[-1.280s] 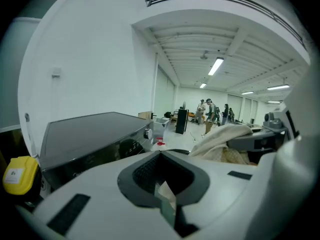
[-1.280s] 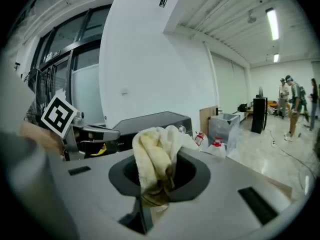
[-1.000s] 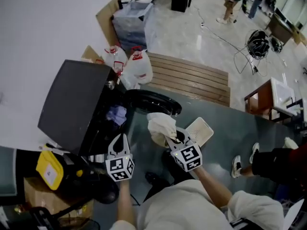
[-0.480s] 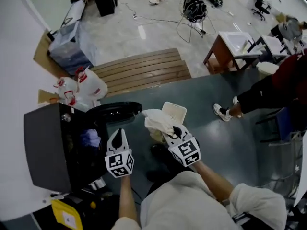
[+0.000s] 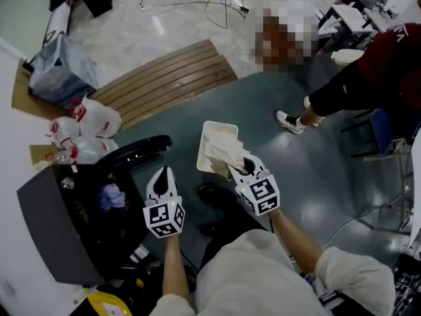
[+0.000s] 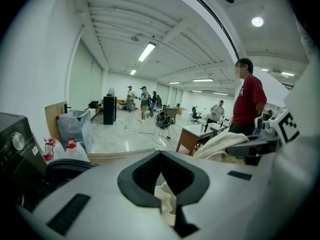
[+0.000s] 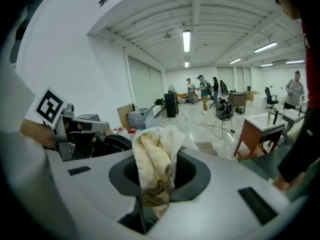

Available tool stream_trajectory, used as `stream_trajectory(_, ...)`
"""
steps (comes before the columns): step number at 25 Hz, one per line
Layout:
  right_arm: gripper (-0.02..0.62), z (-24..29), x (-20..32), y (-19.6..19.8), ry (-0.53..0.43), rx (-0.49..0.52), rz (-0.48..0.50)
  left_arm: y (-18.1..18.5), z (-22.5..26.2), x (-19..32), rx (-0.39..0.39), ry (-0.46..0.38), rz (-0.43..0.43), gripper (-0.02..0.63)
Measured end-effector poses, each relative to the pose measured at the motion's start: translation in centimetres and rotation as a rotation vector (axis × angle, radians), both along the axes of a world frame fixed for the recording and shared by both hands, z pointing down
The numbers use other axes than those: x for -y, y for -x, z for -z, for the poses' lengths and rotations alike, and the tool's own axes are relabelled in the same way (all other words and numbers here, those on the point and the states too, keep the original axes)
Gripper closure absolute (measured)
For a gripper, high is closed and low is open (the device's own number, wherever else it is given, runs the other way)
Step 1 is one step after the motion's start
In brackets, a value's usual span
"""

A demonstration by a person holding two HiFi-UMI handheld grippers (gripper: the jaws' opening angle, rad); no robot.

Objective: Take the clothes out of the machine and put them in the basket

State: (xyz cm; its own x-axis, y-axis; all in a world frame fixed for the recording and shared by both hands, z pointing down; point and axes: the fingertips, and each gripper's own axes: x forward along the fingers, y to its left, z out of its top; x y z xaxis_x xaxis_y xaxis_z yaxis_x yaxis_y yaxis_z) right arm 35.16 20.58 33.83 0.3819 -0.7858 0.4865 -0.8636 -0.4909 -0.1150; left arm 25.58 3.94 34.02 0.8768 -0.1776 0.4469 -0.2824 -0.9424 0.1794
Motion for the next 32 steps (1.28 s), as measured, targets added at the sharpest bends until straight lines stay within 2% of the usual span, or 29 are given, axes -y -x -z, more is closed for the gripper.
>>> stream_trajectory(6,0.506,-7.5,-0.7,-2.6,0.062,0.078,-0.059,-2.6,-4.6,0.7,0.029,0.045,-0.002,0.587)
stream_trajectory(12,0.506,-18.5,-0.6,-5.3,0.138,0.157,-0.072,-4.3,-12.5,1.5,0.07,0.086,0.022,0.586)
stream_trajectory(23,0.506,-39.4,1.7,-7.1,0.254,0.236,-0.09,-1.7,-29.8,3.6,0.156,0.162,0.055,0.588)
stream_trajectory(28,0.506,-48.0,1.5,-6.8,0.304,0.249,-0.107,-1.5,-35.8,3.4,0.153,0.176,0.048,0.587)
stream_trajectory(32,0.5,-53.8,1.5,-7.3,0.345,0.267,-0.134,-1.1,-38.8,3.2,0.153,0.185,0.044,0.588)
